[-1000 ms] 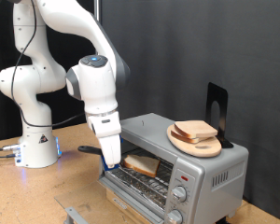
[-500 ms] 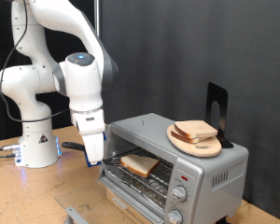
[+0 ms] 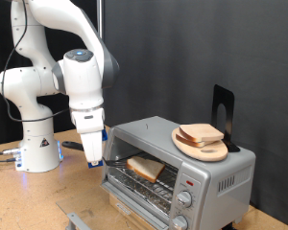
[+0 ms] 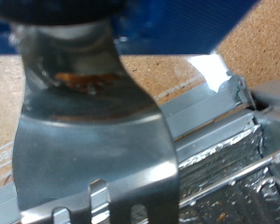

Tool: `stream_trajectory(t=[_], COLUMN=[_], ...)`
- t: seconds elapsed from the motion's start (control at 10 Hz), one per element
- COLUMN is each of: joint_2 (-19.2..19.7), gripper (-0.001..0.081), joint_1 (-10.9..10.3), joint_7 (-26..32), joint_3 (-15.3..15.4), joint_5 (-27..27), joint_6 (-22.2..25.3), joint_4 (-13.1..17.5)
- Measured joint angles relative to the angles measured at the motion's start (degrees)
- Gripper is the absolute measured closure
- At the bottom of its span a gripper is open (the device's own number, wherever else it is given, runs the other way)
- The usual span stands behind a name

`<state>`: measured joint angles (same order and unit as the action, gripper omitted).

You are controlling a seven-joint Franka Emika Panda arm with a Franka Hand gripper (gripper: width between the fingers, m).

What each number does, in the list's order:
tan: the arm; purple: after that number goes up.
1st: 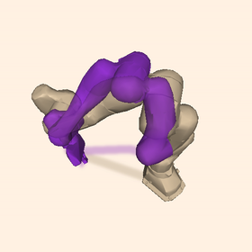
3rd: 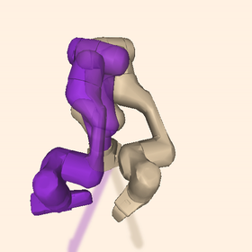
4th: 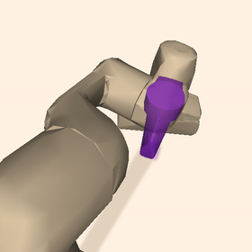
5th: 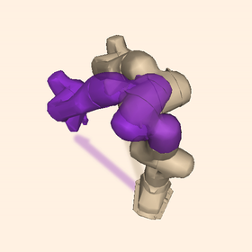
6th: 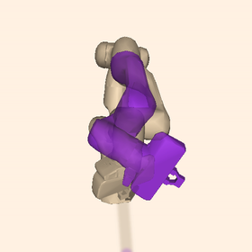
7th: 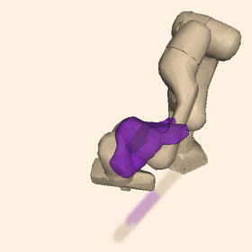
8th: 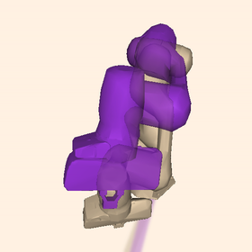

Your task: Make a piece of toast with the oven

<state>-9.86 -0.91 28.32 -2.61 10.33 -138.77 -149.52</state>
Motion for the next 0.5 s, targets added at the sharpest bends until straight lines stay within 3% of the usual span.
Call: stream_trajectory(t=[0.5], joint_2=[1.0], gripper=[0.0417], joint_1=[0.0], joint_7=[-1.6], joint_3=[0.4], joint_5=[-0.1], joint_6=[0.2], joint_4=[1.3])
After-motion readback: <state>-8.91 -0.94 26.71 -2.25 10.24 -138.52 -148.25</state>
